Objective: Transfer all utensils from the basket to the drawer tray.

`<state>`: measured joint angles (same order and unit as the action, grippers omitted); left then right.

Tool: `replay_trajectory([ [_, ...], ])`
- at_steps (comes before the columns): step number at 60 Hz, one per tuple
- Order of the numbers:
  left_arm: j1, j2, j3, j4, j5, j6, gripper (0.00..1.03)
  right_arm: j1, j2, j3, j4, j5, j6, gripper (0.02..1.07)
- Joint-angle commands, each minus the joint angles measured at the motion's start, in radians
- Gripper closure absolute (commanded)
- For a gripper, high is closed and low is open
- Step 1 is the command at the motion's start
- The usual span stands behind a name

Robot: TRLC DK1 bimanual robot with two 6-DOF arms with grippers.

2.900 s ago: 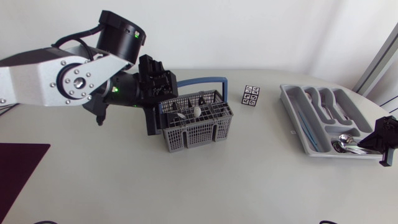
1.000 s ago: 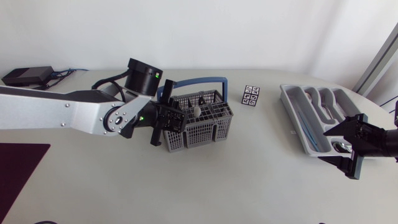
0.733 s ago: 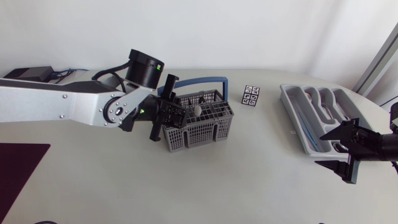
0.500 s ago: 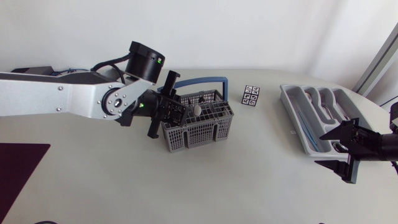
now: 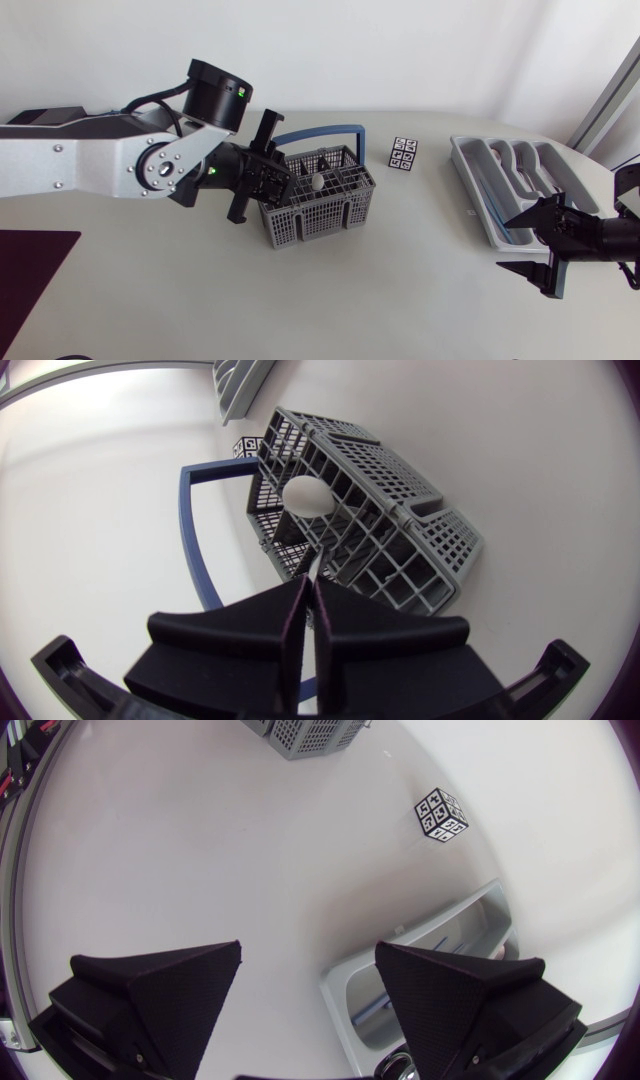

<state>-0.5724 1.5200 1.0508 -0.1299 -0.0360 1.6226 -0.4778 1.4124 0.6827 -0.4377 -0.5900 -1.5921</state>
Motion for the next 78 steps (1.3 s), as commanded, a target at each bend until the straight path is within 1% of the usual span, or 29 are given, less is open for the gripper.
replay_trajectory([
  [1,-0.001,-0.047,-0.052,0.027,-0.007,0.037,1.0,0.016,-0.016,-0.031,0.007,-0.001,0.027,0.1],
  [6,0.003,-0.075,-0.071,0.049,-0.007,0.033,1.0,0.028,-0.021,-0.038,0.008,0.004,0.032,0.1],
  [16,0.003,-0.101,-0.064,0.038,-0.007,0.043,1.0,0.053,-0.053,-0.058,0.016,0.009,0.054,0.1],
  [23,-0.011,-0.112,-0.011,-0.036,-0.004,0.039,1.0,0.076,-0.089,-0.071,0.016,0.009,0.081,0.1],
  [29,-0.026,-0.129,0.02,-0.068,0.007,0.01,1.0,0.105,-0.119,-0.086,0.016,0.009,0.104,0.1],
  [38,-0.026,-0.164,0.054,-0.126,0.03,-0.027,1.0,0.146,-0.151,-0.1,0.013,0.016,0.129,0.1],
  [52,-0.026,-0.179,0.158,-0.278,0.062,-0.056,1.0,0.192,-0.193,-0.112,0.005,0.022,0.159,0.1],
  [55,-0.02,-0.167,0.198,-0.332,0.079,-0.069,1.0,0.2,-0.201,-0.118,0.005,0.025,0.162,0.1],
  [59,-0.017,-0.144,0.236,-0.378,0.081,-0.069,1.0,0.217,-0.214,-0.129,0.005,0.033,0.173,0.1],
  [66,-0.006,-0.109,0.284,-0.438,0.097,-0.07,1.0,0.225,-0.233,-0.14,0.004,0.036,0.173,0.1],
  [78,-0.003,-0.041,0.423,-0.643,0.153,-0.116,1.0,0.231,-0.277,-0.15,-0.007,0.036,0.19,0.1],
])
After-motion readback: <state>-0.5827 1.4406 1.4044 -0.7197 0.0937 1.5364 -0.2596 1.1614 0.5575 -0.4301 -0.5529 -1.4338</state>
